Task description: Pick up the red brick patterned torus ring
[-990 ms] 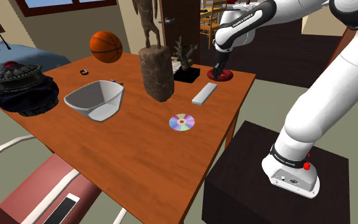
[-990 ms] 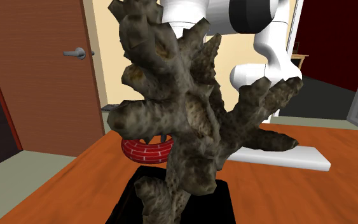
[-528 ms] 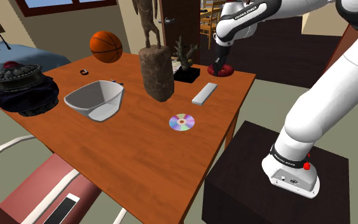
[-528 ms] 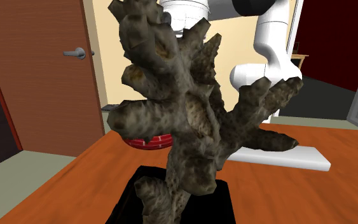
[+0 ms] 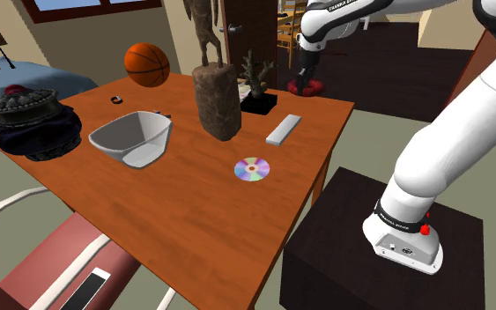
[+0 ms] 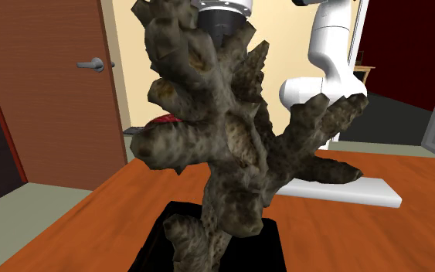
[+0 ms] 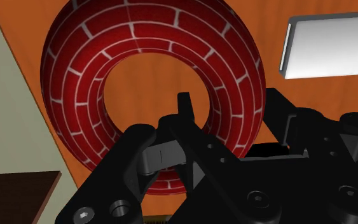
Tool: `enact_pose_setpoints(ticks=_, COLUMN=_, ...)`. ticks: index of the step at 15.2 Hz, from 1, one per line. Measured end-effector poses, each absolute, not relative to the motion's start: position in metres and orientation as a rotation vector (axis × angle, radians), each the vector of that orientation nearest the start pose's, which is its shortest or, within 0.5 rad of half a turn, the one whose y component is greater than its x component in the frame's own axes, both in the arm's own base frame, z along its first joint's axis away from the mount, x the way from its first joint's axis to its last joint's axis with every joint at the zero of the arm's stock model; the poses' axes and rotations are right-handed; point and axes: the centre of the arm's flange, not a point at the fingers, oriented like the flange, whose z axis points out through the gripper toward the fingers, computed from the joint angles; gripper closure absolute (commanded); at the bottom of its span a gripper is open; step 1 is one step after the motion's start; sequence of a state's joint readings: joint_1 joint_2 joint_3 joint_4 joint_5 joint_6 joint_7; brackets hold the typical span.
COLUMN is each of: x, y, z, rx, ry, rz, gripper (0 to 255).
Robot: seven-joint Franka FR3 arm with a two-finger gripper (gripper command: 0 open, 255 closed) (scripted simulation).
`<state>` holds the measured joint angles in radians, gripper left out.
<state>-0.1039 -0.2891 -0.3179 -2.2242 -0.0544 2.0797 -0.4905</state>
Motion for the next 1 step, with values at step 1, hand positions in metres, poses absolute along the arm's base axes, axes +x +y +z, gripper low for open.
enact_pose_setpoints(ticks=1, x=0.4344, y=-0.2083, z=0.5020, rx=-3.152, ry=-0.156, rz=-0.215, gripper=255)
